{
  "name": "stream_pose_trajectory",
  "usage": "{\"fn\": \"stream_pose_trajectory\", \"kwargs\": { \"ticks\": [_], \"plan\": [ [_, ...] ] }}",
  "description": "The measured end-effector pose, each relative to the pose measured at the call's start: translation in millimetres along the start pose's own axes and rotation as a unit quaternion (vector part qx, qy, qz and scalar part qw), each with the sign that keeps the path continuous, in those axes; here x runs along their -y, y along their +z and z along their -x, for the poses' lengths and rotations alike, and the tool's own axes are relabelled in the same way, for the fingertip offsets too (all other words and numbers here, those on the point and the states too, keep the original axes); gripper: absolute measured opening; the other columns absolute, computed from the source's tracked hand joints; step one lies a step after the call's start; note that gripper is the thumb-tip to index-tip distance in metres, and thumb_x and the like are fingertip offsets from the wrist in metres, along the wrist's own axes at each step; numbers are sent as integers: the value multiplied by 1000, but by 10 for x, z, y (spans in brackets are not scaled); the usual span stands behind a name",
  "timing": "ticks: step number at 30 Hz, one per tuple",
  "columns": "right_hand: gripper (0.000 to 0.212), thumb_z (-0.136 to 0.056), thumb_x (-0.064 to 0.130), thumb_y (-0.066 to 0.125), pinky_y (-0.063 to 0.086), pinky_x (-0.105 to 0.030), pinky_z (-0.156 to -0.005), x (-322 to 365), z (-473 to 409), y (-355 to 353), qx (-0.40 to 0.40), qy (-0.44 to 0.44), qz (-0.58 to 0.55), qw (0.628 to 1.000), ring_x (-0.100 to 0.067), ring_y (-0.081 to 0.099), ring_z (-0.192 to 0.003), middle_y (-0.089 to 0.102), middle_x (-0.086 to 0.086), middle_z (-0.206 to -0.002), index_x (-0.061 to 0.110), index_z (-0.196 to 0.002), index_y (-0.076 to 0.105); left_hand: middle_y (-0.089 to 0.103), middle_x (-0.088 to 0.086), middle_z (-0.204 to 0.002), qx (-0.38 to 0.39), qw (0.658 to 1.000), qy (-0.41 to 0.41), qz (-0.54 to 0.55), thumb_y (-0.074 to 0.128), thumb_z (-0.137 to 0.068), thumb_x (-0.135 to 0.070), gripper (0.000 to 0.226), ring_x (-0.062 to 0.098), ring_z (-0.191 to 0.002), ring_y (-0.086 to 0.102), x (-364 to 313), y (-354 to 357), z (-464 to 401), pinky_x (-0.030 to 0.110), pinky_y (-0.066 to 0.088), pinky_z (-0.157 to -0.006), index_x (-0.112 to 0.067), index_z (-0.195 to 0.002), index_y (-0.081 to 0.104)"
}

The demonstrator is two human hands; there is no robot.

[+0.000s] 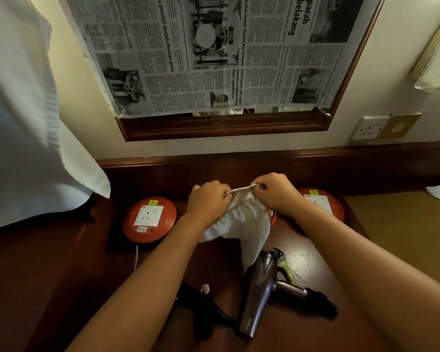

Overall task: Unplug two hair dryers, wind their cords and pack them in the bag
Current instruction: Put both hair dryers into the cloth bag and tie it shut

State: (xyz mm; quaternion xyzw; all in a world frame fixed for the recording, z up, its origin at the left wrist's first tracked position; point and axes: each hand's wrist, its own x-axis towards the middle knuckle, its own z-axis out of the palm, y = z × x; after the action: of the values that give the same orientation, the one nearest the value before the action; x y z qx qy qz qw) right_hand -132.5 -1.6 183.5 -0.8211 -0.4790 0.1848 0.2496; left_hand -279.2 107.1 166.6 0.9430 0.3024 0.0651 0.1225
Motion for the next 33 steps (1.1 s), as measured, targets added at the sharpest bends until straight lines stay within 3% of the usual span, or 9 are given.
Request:
{"fn": "stream_pose_trajectory", "kwargs": {
  "ticks": [2, 5, 9, 14, 16, 21, 26, 30, 33],
  "plan": [
    [23, -86, 16, 46, 48, -38, -56, -43, 23, 2, -7, 5, 32, 999, -32, 62, -72, 66, -11, -76, 11, -76, 67, 60, 3, -83, -1, 999, -32, 40, 40, -98, -32, 30, 28, -87, 61, -24, 0, -7, 32, 36, -65, -19, -85, 63],
    [23, -91, 23, 41, 42, -30, -54, -120, 89, 2, -13, 10, 118, 993, -25, 59, -70, 63, -3, -80, 20, -86, 64, 66, 7, -90, -23, 998, -55, 22, 40, -97, -31, 30, 32, -86, 62, -1, -33, -19, 32, 39, -65, -18, -89, 67],
    [25, -94, 24, 37, 44, -30, -55, -148, 123, -13, -35, -6, 153, 988, -22, 58, -72, 62, -2, -83, 20, -93, 62, 65, 9, -88, -35, 995, -93, 32, 42, -97, -32, 31, 33, -85, 60, -64, -46, -45, 33, 41, -68, -16, -87, 67],
    [22, -91, 20, 41, 45, -31, -55, -320, 188, -179, -47, 35, 123, 991, -23, 59, -70, 62, -1, -78, 20, -84, 62, 66, 9, -85, -46, 978, -180, 95, 46, -96, -32, 31, 31, -82, 61, 232, -62, -35, 32, 45, -68, -16, -91, 72],
    [23, -90, 19, 43, 48, -35, -58, -346, 201, -180, -52, 48, 94, 993, -24, 60, -69, 64, -3, -76, 17, -84, 65, 63, 4, -76, -38, 978, -179, 99, 47, -96, -31, 31, 25, -73, 57, 273, -77, -15, 29, 40, -62, -18, -82, 70],
    [26, -90, 22, 48, 40, -30, -52, -293, 165, -139, -49, 77, 33, 995, -19, 50, -58, 58, -5, -66, 10, -72, 61, 51, 4, -59, -62, 968, -191, 150, 45, -97, -27, 40, 18, -55, 46, 186, -40, 2, 28, 29, -49, -13, -60, 52],
    [33, -89, 29, 49, 33, -28, -51, -170, 131, -132, -40, 88, 50, 994, -20, 45, -55, 52, -4, -62, 12, -61, 50, 50, 4, -64, -63, 954, -194, 219, 47, -95, -28, 35, 22, -63, 48, 97, 66, -2, 31, 32, -53, -14, -63, 46],
    [34, -90, 24, 45, 31, -25, -48, -131, 78, -254, -81, 121, 50, 988, -18, 42, -53, 50, -4, -61, 13, -59, 48, 60, 4, -88, 27, 976, -155, 154, 58, -87, -23, 9, 23, -80, 56, 277, 212, 129, 32, 44, -67, -17, -81, 59],
    [34, -90, 25, 45, 32, -26, -49, -170, 59, -309, -86, 123, 60, 987, -20, 45, -55, 51, -5, -63, 11, -59, 48, 62, 3, -86, 77, 977, -140, 144, 58, -86, -17, 6, 22, -81, 58, 441, 232, 269, 34, 45, -67, -19, -80, 59]
  ]
}}
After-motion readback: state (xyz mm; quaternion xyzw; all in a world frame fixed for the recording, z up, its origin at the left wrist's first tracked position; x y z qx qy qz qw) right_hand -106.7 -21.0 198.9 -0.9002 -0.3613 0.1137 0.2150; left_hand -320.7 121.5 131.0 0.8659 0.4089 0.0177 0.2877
